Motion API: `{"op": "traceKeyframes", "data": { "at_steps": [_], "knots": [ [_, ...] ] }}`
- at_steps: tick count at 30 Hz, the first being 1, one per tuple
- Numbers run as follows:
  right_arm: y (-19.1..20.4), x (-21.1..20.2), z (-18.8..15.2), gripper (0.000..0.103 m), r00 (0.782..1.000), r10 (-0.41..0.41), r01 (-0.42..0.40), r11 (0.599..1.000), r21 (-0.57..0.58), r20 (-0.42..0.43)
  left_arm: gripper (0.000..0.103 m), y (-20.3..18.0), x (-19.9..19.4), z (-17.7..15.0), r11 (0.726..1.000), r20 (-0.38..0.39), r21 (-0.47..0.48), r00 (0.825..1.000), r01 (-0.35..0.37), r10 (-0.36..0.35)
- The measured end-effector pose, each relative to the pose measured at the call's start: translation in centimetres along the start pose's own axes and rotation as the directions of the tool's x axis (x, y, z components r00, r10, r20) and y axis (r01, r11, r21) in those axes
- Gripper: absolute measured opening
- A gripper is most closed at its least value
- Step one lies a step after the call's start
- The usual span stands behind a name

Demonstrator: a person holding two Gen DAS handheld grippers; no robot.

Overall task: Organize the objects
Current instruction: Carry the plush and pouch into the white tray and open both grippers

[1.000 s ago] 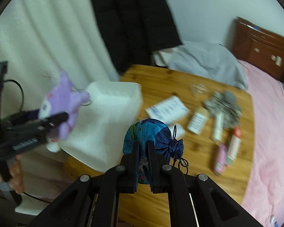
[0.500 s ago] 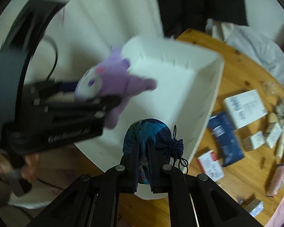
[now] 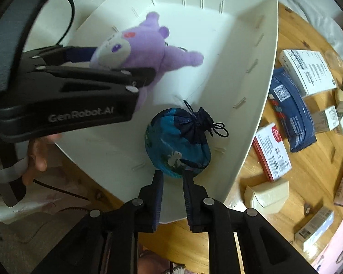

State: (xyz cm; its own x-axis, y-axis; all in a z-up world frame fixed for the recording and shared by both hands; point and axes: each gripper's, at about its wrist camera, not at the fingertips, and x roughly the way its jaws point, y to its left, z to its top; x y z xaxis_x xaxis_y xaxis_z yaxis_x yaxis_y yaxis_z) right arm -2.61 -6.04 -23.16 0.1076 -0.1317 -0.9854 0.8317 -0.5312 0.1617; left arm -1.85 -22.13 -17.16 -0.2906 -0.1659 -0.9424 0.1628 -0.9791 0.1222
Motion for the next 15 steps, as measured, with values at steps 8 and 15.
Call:
{"op": "traceKeyframes", "data": {
  "at_steps": [8, 15],
  "knots": [
    [0.0, 0.2, -2.6, 0.019, 0.999, -0.003, 0.002, 1.0, -0.004, -0.046, 0.085, 0.2, 1.3, -0.4, 0.998, -0.093, -0.04, 0.994, 0.053, -0.057],
    [-0.3, 0.0, -4.6, 0.025, 0.998, 0.032, -0.033, 0.999, -0.012, -0.052, 0.086, -1.2, 0.5, -0.6, 0.998, -0.134, -0.039, 0.989, 0.053, -0.058]
  ]
}}
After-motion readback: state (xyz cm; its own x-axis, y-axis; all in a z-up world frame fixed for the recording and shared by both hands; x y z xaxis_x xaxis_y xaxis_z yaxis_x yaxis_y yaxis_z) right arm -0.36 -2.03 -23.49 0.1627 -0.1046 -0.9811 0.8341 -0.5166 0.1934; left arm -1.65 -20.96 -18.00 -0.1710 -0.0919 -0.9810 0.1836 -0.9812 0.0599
